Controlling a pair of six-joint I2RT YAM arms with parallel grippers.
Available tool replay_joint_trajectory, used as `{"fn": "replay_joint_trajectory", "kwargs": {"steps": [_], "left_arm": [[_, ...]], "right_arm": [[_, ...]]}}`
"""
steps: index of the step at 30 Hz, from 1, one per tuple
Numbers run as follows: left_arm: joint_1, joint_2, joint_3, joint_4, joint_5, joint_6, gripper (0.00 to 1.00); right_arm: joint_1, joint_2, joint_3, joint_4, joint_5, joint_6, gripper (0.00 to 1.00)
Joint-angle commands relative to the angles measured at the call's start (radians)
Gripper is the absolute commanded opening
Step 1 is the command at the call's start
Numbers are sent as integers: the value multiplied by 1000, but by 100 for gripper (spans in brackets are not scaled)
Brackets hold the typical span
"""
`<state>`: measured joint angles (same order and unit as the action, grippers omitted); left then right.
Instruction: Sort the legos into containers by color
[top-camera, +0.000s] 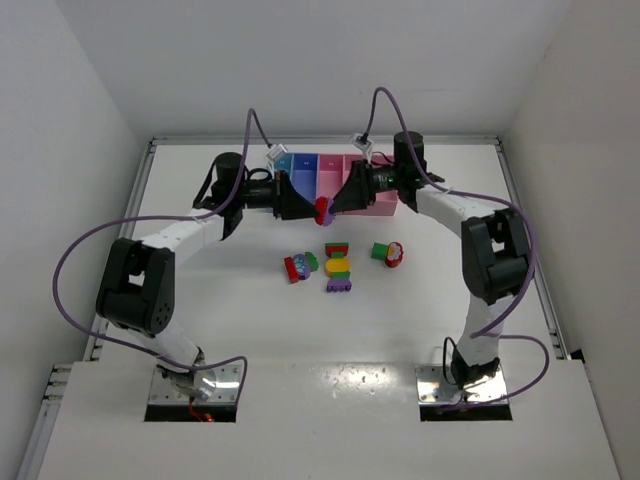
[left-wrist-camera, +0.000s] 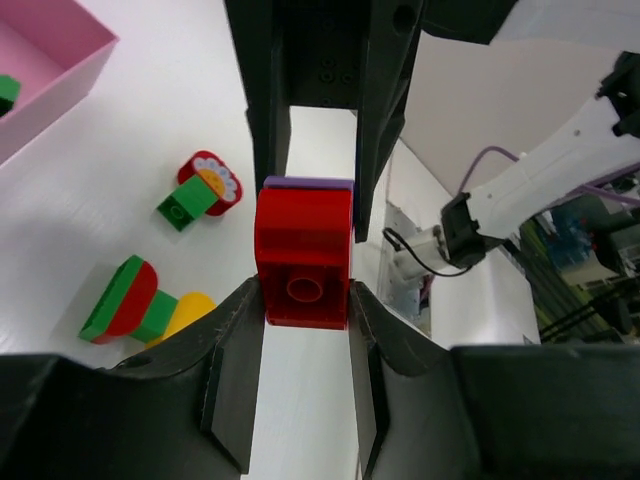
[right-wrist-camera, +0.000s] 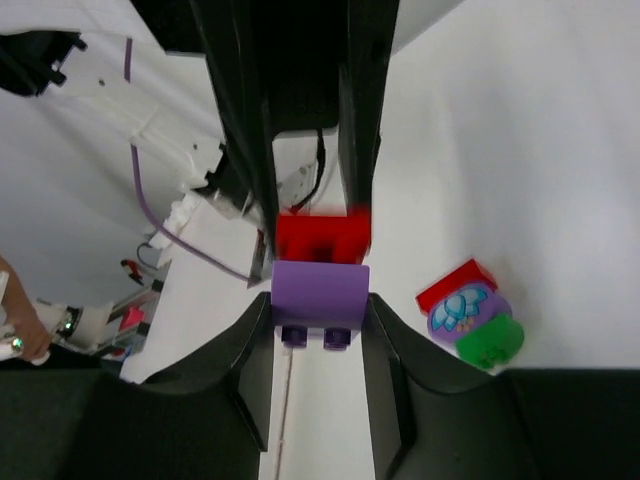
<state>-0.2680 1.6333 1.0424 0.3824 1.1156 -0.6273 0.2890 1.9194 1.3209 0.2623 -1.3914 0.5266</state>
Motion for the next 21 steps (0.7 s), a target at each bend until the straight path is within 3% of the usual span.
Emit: {"fn": "replay_joint_trajectory", "kwargs": {"steps": [1,7,9,10,14,16,21], "left_arm": [[35,-46,25,4,-167,57,2],[46,-21,99,-53,-307,80,1],[7,11,180,-169,-411,170,1],[-13,29,217,-225,-542,205,1],[-126,150,398,-387,-851,326,1],[-170,244,518,-467,-1003,347,1],[-211,368,640,-488,-1103,347,4]], "right_arm": [[-72,-89,-58,26,-57,-7,0],[-267,-181,-150,-9,-57,-19,0],[-301,-217,-163,-41,-23,-51,0],[-322,-226,-163,-64,-5,-71,0],[-333,-276,-128,-343,187,-311,0],[-333,-313,-127,-356,311,-329,0],[-333,-356,-118,-367,411,-338,0]]}}
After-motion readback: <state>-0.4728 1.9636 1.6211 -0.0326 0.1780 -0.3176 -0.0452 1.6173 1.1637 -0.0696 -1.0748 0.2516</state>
